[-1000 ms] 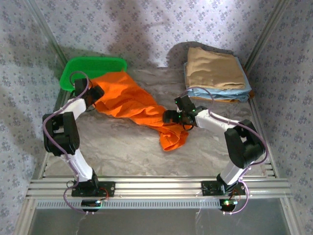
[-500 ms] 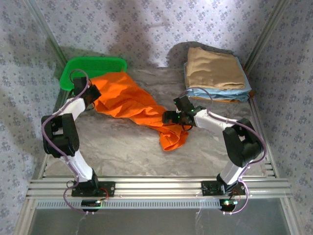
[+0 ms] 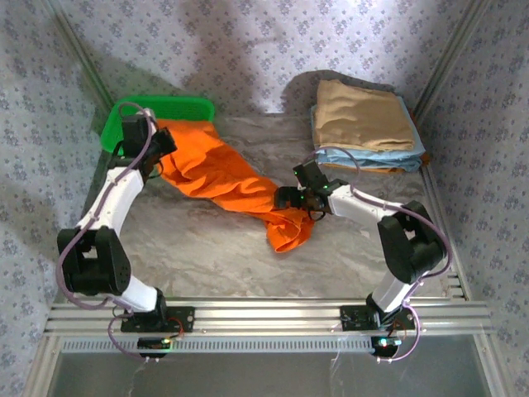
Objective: Fold and stack the trousers
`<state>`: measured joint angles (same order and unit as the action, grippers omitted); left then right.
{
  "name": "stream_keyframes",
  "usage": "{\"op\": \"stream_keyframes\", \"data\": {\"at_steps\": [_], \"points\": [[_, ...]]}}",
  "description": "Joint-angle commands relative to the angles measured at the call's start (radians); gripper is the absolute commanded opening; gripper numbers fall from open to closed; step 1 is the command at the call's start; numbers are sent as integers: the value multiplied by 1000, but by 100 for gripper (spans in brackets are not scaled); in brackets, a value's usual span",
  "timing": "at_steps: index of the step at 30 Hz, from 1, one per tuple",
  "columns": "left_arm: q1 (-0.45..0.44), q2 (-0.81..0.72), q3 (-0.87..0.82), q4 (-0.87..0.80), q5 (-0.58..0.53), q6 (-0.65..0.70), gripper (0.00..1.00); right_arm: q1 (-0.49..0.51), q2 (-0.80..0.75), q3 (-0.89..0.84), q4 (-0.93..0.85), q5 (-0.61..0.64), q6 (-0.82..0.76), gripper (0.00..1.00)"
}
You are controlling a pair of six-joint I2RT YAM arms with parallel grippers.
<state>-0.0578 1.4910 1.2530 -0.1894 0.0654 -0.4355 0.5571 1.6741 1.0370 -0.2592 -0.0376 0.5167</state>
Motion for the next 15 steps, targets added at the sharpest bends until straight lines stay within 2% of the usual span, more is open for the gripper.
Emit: {"op": "stream_keyframes", "data": {"at_steps": [1,5,13,15], "points": [[-62,-93,95,17,-45,70,0,8,53,-2,-8,2,17,100],[-144,-128,156,-11,-66,111,0,7,76,-1,-10,19,24,100],[-380,-227,196,-69,-231,209,0,-4,59,-15,-28,50,42,100],[-451,-259,185,-84,-312,239,0,-9,46,-24,-37,60,45,100]]}}
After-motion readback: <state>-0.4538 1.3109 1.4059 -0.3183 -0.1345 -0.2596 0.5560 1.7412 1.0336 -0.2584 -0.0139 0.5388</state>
